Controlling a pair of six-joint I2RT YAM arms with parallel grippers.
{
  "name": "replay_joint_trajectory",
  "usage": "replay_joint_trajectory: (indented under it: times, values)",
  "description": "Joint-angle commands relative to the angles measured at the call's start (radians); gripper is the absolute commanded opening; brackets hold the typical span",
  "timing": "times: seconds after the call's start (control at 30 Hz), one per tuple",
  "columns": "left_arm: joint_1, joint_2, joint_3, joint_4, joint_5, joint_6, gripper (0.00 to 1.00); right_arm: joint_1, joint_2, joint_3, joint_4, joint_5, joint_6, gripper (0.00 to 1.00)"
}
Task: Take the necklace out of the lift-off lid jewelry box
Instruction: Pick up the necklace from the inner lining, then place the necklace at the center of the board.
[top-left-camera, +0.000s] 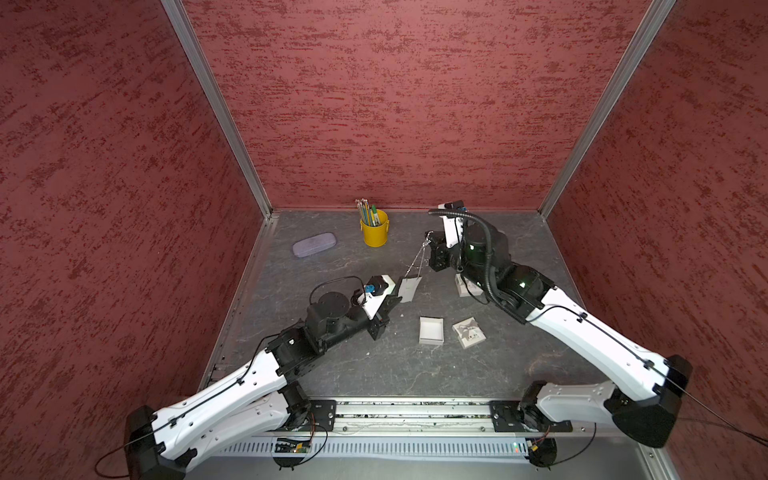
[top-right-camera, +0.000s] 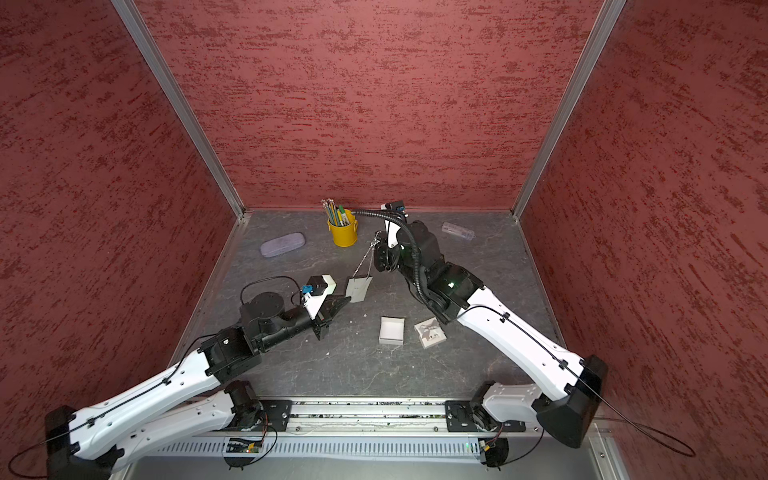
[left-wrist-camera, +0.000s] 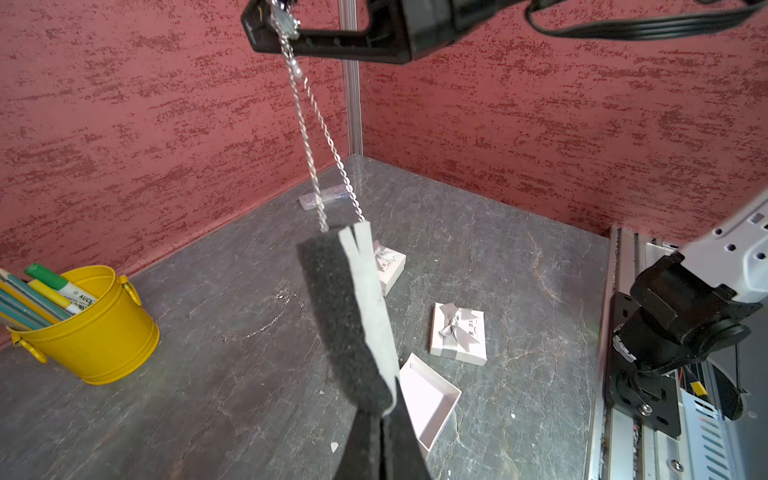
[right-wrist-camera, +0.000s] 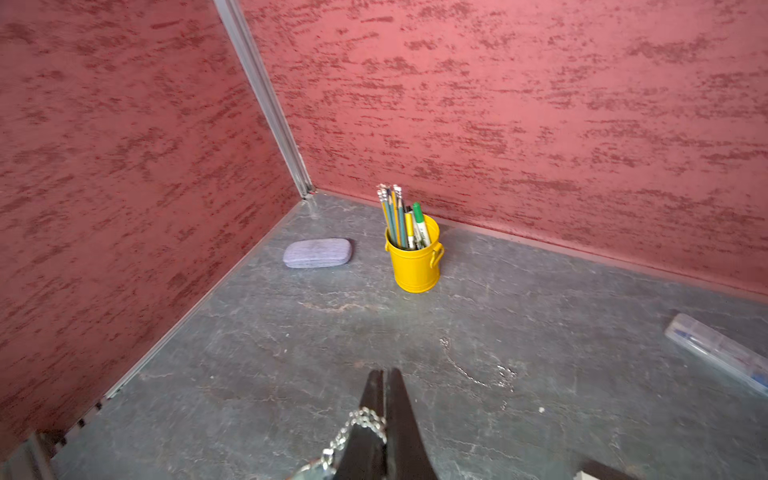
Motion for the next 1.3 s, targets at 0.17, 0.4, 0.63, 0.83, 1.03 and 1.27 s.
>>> replay_joint_trajectory:
  times: [0.17,0.4,0.63,0.83,1.03,1.27]
  values:
    - [0.002,-0.126,-0.057,-0.054,-0.042,-0.048,0.03,-0.119,0.12,0.066,-0.086,-0.148,0.105,0.0]
    - [0.002,-0.211,-0.086,-0.106,-0.124,-0.083,0.03,-0.14,0.209,0.069,-0.083,-0.206,0.115,0.0]
    - [0.002,-0.289,-0.109,-0.15,-0.215,-0.112,0.03,-0.12,0.342,0.104,-0.064,-0.295,0.141,0.0]
    - [0.002,-0.345,-0.126,-0.178,-0.259,-0.133,0.03,-0.035,0.492,0.226,-0.053,-0.313,0.151,0.0]
    - [0.001,-0.367,-0.127,-0.21,-0.272,-0.166,0.03,0.07,0.681,0.41,-0.044,-0.372,0.164,0.0]
    - [0.001,-0.375,-0.142,-0.215,-0.274,-0.195,0.03,0.131,0.811,0.533,0.006,-0.46,0.192,0.0]
